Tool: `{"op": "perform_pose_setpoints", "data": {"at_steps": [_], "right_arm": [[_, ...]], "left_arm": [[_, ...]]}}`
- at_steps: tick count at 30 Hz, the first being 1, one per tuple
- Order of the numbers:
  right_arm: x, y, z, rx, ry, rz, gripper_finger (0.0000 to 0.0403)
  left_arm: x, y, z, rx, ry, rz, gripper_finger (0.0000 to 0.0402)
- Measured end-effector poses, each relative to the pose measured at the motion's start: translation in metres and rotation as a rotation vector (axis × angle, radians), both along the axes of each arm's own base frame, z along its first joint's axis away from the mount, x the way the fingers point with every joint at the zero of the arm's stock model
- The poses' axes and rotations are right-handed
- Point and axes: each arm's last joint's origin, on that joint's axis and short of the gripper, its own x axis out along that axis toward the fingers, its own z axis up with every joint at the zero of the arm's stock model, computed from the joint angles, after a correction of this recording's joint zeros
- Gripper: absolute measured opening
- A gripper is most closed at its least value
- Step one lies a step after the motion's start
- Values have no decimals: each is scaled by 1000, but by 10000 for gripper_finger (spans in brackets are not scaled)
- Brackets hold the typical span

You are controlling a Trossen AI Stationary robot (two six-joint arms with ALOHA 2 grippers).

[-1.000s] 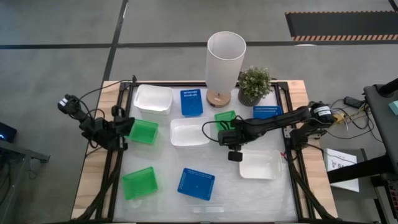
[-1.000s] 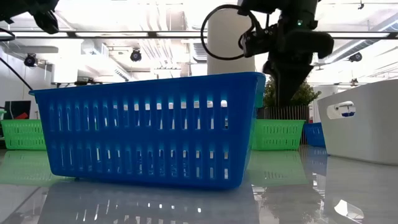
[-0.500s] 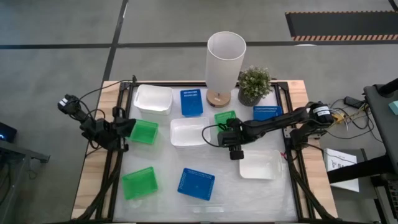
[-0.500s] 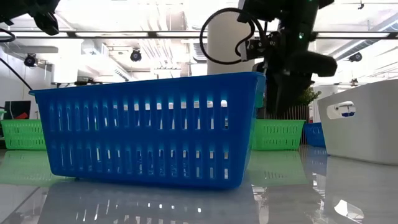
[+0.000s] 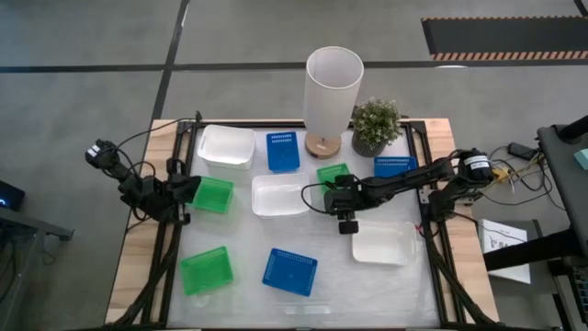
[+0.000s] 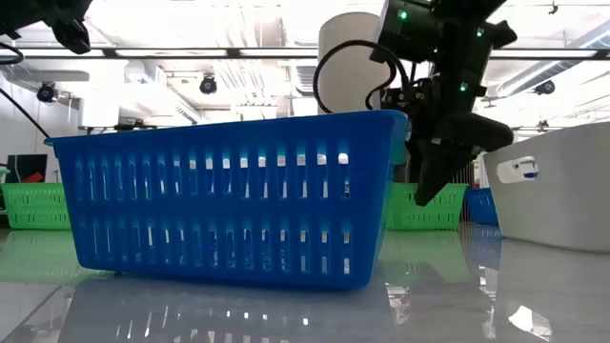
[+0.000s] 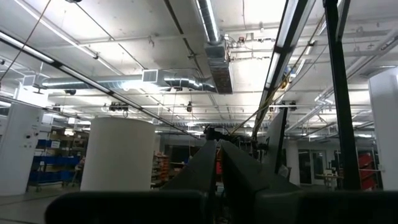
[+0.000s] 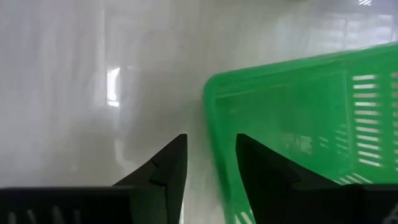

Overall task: Stack baskets by color
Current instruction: Stack the right green bin on the left green bin

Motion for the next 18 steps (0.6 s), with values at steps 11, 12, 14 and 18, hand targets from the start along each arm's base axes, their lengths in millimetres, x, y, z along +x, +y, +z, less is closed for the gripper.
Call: {"op": "perform_pose_setpoints", "data": {"at_steps": [11,12,14,18], "right_arm": [[-3,-7,-8,-35,6,17,98],[-3,-7,-8,-32,5,18,92],[-1,-7,-7,-32,-3,19,79],[0,-7,-5,-32,-6,25,43]], "left_arm": [[0,0,0,-5,-4,-2,8],[0,0,0,-15,-7,-9,8],[0,0,0,-23,-10,-13,8],[0,0,0,-23,-10,-14,8]]}}
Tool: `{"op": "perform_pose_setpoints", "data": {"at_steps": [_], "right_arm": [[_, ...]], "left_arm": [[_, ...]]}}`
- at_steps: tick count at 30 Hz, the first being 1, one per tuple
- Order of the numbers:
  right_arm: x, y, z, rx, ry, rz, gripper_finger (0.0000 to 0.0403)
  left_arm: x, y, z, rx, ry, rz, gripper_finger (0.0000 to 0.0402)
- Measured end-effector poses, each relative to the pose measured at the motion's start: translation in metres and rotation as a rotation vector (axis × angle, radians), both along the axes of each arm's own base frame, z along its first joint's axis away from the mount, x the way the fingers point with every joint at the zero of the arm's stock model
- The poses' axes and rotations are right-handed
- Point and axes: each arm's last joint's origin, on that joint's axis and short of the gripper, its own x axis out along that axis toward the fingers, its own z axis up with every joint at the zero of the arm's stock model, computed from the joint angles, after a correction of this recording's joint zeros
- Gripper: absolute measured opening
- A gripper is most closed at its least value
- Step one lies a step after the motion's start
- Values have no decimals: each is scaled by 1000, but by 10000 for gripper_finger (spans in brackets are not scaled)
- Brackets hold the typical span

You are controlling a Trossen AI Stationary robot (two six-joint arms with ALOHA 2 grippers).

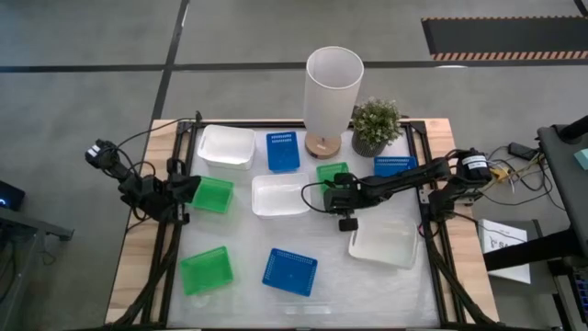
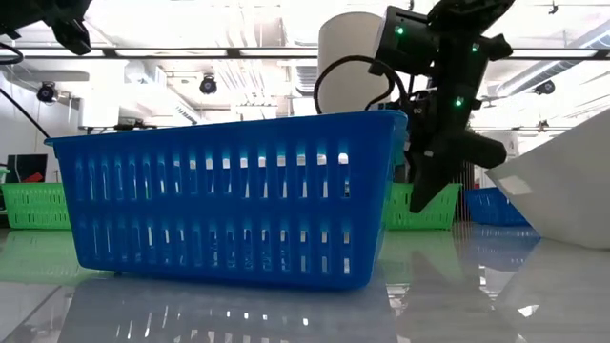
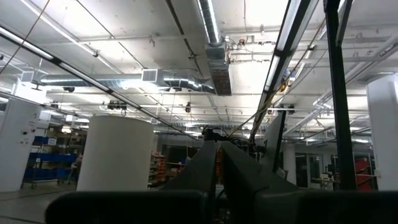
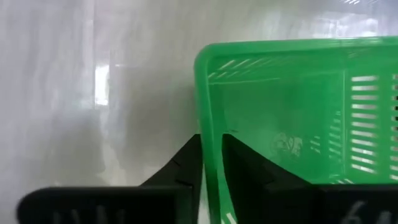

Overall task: Stack baskets by color
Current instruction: Stack the right green bin on the left green bin

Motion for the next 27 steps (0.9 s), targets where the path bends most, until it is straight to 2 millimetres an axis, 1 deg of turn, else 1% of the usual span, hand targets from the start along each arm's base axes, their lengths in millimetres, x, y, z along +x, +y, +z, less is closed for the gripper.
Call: {"op": "perform_pose_setpoints", "data": {"at_steps": [3,7,10,18,23,25,27], "right_arm": [[1,0,2,1,-3,1,15],[3,2,9,3,-27,9,9],[2,6,18,3,-52,25,9],[-9,10,52,15,-165,35,9],[-20,10,77,24,-263,43,9],[-23,11,88,66,-329,71,9],[-23,13,101,144,-418,132,9]], "left_arm": [[0,0,0,0,0,0,8],[0,0,0,-2,-1,-1,8],[0,0,0,-2,-1,-1,8],[0,0,0,-1,-1,-1,8],[1,-1,0,0,-7,-23,8],[3,-4,-1,15,-19,-77,8],[6,-9,-1,68,-14,-124,8]]}}
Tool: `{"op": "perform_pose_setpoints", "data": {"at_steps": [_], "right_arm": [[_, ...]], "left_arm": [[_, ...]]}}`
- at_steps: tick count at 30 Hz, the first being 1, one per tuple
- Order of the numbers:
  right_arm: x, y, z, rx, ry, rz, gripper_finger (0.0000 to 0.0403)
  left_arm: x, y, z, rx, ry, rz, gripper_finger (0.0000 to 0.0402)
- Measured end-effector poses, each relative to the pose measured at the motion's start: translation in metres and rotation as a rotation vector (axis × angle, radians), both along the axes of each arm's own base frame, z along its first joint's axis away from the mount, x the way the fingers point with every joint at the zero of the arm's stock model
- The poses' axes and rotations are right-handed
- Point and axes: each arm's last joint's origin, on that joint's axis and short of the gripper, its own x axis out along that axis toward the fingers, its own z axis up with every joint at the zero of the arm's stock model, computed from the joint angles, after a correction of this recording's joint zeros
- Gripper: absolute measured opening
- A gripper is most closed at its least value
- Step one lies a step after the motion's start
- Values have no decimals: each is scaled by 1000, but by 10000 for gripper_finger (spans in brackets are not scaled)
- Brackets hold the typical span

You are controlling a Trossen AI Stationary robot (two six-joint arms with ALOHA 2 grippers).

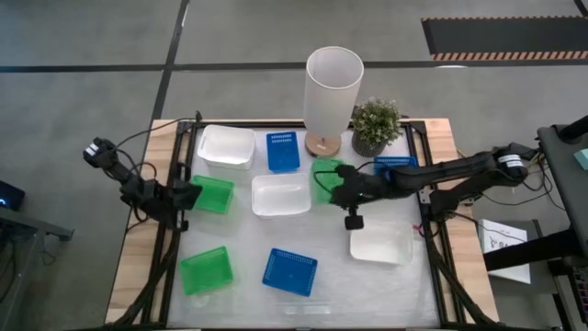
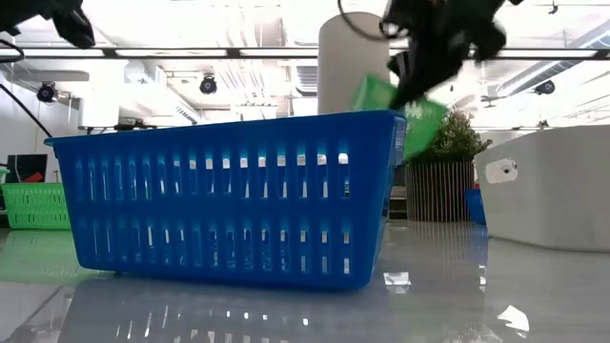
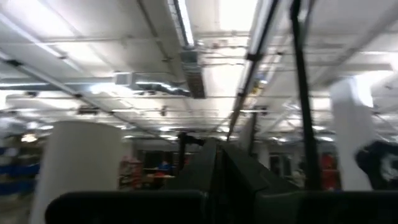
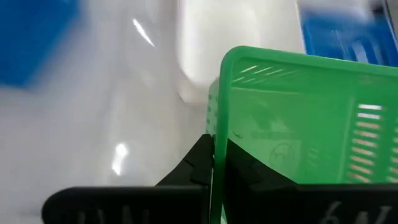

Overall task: Stack baskets by color
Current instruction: Stack the right green bin on the left green bin

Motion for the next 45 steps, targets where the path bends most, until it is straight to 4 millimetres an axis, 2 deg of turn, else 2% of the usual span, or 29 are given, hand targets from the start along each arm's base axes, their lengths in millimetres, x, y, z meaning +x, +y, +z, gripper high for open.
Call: {"op": "perform_pose_setpoints", "data": {"at_steps": [5,9,14,17,19,22,26,36,40,45], "right_arm": [[5,9,21,185,-192,230,8],[11,13,25,268,-268,362,8],[16,16,21,293,-269,411,8],[17,17,20,310,-259,431,8],[19,19,21,328,-257,455,8],[24,25,24,328,-265,481,8],[31,35,27,315,-255,542,8],[54,53,26,277,-137,634,8],[62,55,24,266,-109,644,8],[69,56,20,254,-85,656,8]], "left_arm": [[14,-12,14,41,33,-46,8],[31,-26,31,69,71,-46,8],[63,-50,48,119,185,-48,8],[82,-64,52,158,321,-69,8],[94,-69,62,121,377,-82,9],[112,-73,65,109,527,-87,21],[129,-71,68,105,684,-104,61],[161,-57,71,165,734,-149,194],[171,-47,63,199,763,-284,209],[183,-32,54,171,800,-294,210]]}}
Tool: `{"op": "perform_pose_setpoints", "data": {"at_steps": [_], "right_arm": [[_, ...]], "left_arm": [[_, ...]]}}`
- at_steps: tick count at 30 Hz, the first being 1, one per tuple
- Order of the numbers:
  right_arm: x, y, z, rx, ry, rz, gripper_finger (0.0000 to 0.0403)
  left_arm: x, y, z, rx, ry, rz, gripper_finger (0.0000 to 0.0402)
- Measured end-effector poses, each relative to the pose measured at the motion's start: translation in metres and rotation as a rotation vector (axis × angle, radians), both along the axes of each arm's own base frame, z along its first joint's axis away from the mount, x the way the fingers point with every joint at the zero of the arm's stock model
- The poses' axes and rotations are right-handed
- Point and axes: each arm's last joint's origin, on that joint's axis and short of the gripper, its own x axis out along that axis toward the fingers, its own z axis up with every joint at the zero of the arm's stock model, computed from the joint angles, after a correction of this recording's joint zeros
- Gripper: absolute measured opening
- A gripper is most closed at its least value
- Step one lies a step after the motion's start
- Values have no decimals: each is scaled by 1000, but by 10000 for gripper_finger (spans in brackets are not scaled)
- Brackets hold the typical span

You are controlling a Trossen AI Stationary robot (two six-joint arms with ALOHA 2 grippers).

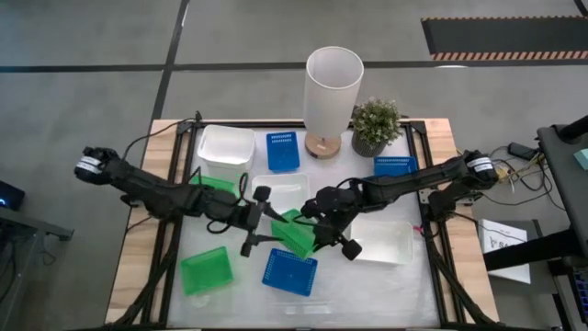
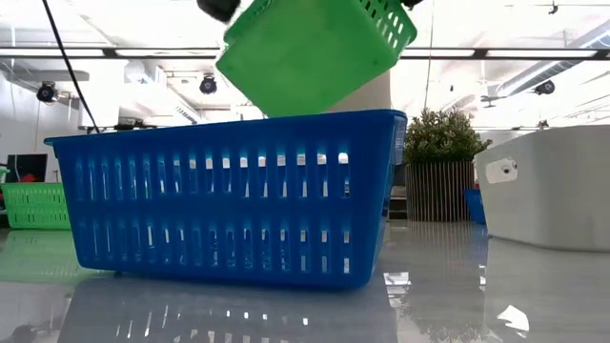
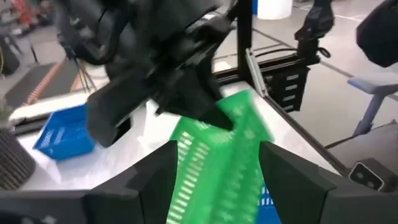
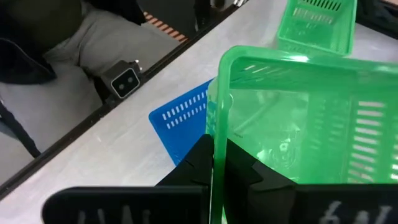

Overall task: Stack baskets by color
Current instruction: Stack the right green bin on the left green bin

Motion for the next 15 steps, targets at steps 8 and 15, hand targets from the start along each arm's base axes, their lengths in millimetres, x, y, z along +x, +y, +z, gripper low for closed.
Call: {"op": "perform_pose_setpoints", "data": {"at_steps": [8,15], "right_arm": [[5,1,0,-16,15,5,8],[4,1,2,-20,4,9,8]], "left_arm": [[19,7,-19,-59,57,-189,210],[30,4,-36,-66,106,-232,193]]}}
